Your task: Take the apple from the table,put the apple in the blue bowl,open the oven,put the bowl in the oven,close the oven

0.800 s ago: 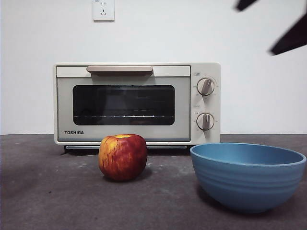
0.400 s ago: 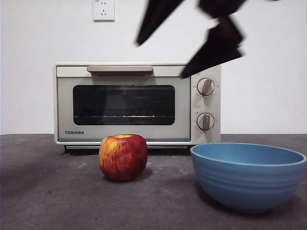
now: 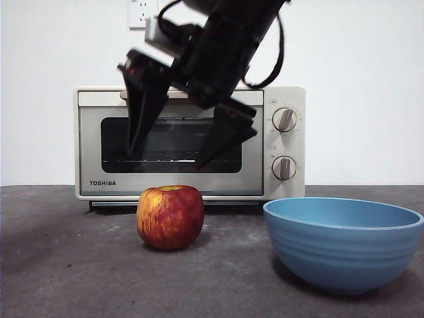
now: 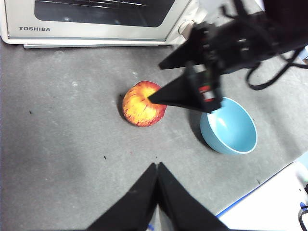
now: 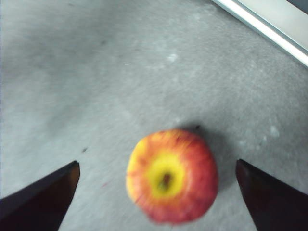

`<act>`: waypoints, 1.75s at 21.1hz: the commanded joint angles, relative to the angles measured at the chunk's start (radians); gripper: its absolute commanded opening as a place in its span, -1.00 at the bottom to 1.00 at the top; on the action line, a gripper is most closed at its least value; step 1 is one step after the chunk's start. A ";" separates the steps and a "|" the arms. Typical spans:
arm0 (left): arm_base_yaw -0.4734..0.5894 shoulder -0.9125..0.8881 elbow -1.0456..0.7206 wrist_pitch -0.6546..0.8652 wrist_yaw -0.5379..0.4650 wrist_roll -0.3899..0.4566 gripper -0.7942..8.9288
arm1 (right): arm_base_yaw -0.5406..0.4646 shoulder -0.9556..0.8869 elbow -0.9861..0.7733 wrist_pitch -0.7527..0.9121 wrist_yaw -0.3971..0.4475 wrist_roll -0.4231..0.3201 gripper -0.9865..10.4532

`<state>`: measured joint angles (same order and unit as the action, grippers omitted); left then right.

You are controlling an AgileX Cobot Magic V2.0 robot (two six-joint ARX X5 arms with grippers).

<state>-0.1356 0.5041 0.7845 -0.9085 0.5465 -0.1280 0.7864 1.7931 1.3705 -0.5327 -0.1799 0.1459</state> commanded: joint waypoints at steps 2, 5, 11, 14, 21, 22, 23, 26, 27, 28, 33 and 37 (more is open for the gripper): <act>-0.002 0.006 0.019 0.011 0.002 0.014 -0.82 | 0.012 0.077 0.037 0.006 0.006 -0.019 0.07; -0.002 0.006 0.019 0.011 0.002 0.014 -0.82 | 0.016 0.130 0.037 0.006 0.027 -0.024 0.07; -0.002 0.006 0.019 0.011 0.002 0.015 -0.82 | 0.021 0.195 0.037 0.005 0.028 -0.023 0.06; -0.002 0.006 0.019 0.011 0.002 0.015 -0.82 | 0.029 0.197 0.037 0.006 0.029 -0.019 -0.14; -0.002 0.006 0.019 0.013 0.002 0.015 -0.82 | 0.029 0.145 0.038 -0.043 0.027 -0.003 -0.28; -0.002 0.006 0.019 0.015 0.002 0.015 -0.82 | 0.029 0.116 0.038 -0.052 0.028 -0.003 -0.28; -0.002 0.006 0.019 0.016 0.002 0.016 -0.82 | 0.029 0.081 0.038 -0.073 0.028 -0.003 -0.28; -0.002 0.006 0.019 0.018 0.002 0.019 -0.82 | 0.029 -0.033 0.038 -0.156 0.032 -0.005 -0.28; -0.002 0.006 0.019 0.018 0.002 0.024 -0.82 | 0.029 -0.071 0.038 -0.186 0.032 -0.007 -0.28; -0.002 0.006 0.019 0.018 0.002 0.024 -0.82 | 0.029 -0.106 0.037 -0.217 0.033 -0.008 -0.28; -0.002 0.006 0.019 0.019 0.002 0.035 -0.82 | 0.027 -0.303 -0.061 -0.314 0.142 -0.019 -0.28; -0.002 0.006 0.019 0.019 0.002 0.034 -0.82 | 0.012 -0.471 -0.285 -0.239 0.181 -0.019 -0.28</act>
<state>-0.1356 0.5041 0.7845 -0.8974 0.5465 -0.1131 0.7910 1.3128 1.0836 -0.7856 -0.0032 0.1345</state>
